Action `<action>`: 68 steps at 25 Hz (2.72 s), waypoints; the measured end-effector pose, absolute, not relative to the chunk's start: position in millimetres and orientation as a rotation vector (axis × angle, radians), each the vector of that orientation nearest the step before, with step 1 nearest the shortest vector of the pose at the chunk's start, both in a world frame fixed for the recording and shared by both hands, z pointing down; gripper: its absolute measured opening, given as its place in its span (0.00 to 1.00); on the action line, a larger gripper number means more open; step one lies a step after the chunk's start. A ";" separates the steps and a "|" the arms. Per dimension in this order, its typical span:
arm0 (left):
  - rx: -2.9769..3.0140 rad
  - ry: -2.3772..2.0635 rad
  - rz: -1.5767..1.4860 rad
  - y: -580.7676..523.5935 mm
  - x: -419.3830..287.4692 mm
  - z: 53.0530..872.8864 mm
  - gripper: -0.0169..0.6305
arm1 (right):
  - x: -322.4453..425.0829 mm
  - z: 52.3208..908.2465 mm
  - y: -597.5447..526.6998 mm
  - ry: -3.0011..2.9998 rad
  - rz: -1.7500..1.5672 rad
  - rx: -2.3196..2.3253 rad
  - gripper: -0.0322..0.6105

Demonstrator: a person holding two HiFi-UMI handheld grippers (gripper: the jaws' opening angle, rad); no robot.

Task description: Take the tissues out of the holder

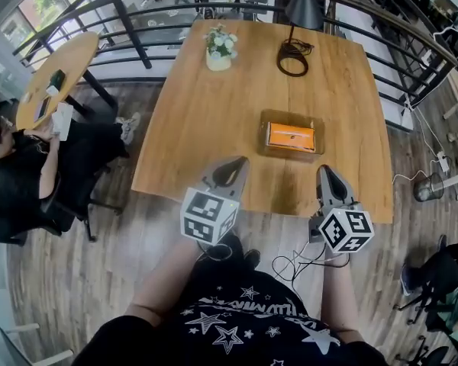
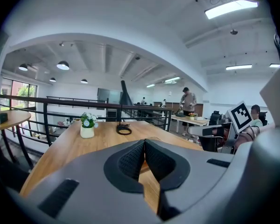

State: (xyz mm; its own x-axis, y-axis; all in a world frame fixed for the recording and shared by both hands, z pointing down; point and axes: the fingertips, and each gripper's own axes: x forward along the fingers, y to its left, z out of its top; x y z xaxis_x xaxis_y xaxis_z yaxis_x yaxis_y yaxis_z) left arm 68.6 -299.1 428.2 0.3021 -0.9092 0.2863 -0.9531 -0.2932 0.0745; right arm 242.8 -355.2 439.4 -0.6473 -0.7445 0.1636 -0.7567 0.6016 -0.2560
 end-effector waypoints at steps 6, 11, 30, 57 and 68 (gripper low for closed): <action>2.341 -1.690 0.319 -334.6 61.5 439.9 0.05 | 235.8 445.9 -381.4 -2.743 0.472 1.297 0.07; 2.372 -1.681 0.316 -377.7 59.2 437.2 0.05 | 247.4 448.1 -419.8 -2.702 0.460 1.308 0.07; 2.370 -1.549 0.352 -477.4 21.7 487.5 0.05 | 143.7 528.0 -504.1 -2.498 0.276 0.513 0.38; 2.278 -1.507 0.369 -523.3 -10.6 520.6 0.05 | 108.3 620.0 -505.7 -1.999 -0.041 -0.124 0.56; 2.257 -1.519 0.360 -516.1 -12.2 520.6 0.05 | 105.5 619.0 -499.9 -2.077 0.014 -0.084 0.55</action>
State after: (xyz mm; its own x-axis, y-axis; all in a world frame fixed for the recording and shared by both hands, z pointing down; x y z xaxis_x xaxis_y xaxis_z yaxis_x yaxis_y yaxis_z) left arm -12.2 -516.1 520.6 0.3782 -0.8242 0.4215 -0.9257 -0.3334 0.1786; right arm 105.5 -499.9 619.0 -0.4836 0.0661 0.8728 0.0541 0.9975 -0.0455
